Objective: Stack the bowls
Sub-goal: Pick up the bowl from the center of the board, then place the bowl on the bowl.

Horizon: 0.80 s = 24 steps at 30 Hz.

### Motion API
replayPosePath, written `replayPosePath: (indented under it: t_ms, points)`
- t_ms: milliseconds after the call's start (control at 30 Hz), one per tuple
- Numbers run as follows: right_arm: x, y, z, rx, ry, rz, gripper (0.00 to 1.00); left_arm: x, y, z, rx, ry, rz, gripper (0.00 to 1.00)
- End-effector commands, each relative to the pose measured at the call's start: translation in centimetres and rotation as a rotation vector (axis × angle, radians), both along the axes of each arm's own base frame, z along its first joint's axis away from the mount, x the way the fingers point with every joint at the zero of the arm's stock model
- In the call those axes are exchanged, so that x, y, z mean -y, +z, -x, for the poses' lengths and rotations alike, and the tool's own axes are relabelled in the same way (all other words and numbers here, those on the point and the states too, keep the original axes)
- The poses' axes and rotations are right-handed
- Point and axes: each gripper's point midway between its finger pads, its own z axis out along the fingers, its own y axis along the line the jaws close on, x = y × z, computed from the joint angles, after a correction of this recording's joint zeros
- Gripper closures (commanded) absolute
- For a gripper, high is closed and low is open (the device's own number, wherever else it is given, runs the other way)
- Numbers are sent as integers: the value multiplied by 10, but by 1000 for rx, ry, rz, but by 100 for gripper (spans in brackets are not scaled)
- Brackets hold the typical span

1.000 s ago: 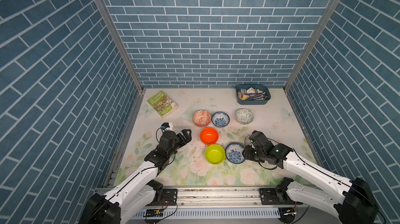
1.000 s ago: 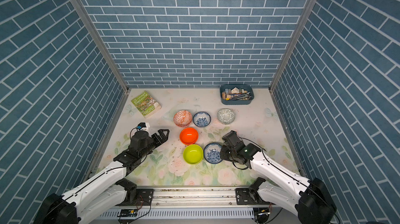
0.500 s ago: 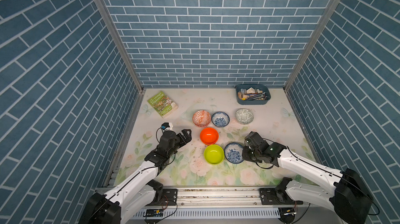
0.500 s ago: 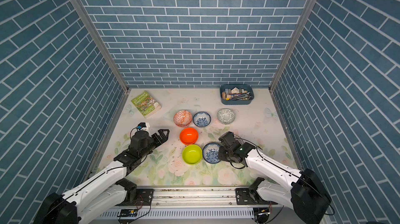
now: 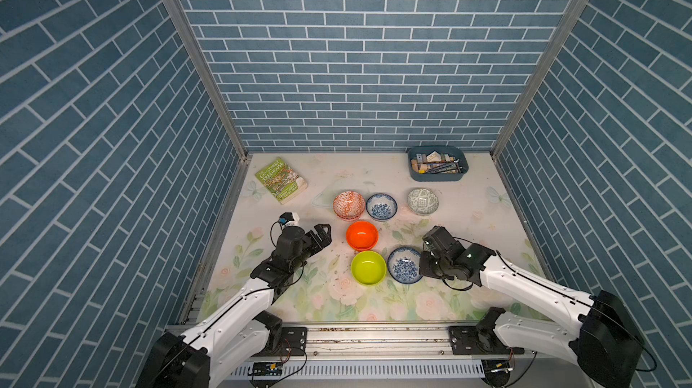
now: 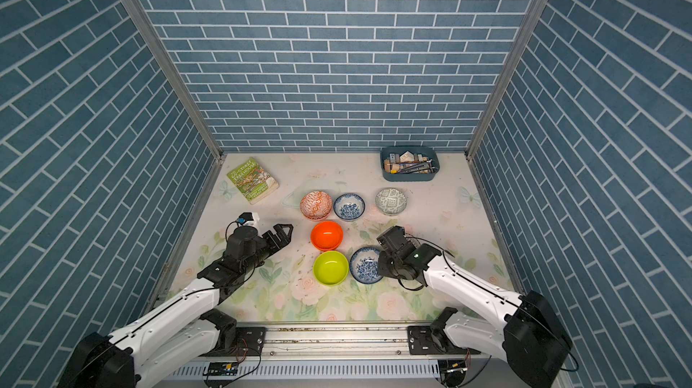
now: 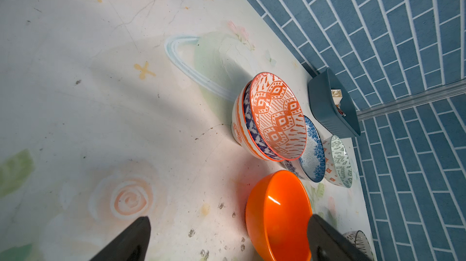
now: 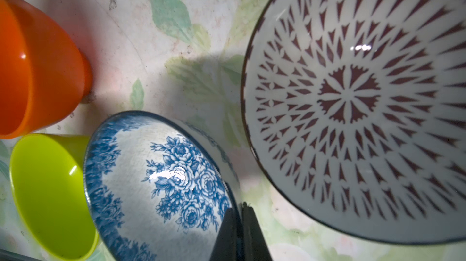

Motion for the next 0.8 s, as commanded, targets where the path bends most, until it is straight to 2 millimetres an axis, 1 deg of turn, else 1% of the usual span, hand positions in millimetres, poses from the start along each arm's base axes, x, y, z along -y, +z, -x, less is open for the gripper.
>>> replayPosePath:
  t_ms: [0,167,333,467,600,767]
  points:
    - [-12,37,-16,86,8,-50,100,1,5,-2,12,-2,2,0]
    - [-23,65,-35,143,20,-56,100,2,4,-2,11,-4,2,0]
    - [-29,87,-70,191,12,-57,100,1,7,-1,35,-5,15,0]
    - [-39,103,-102,227,1,-112,100,-3,12,1,70,12,28,0]
    - [-49,107,-130,239,-4,-137,100,-7,15,2,93,32,36,0]
    - [-64,106,-158,245,10,-155,100,-6,19,2,124,28,46,0]
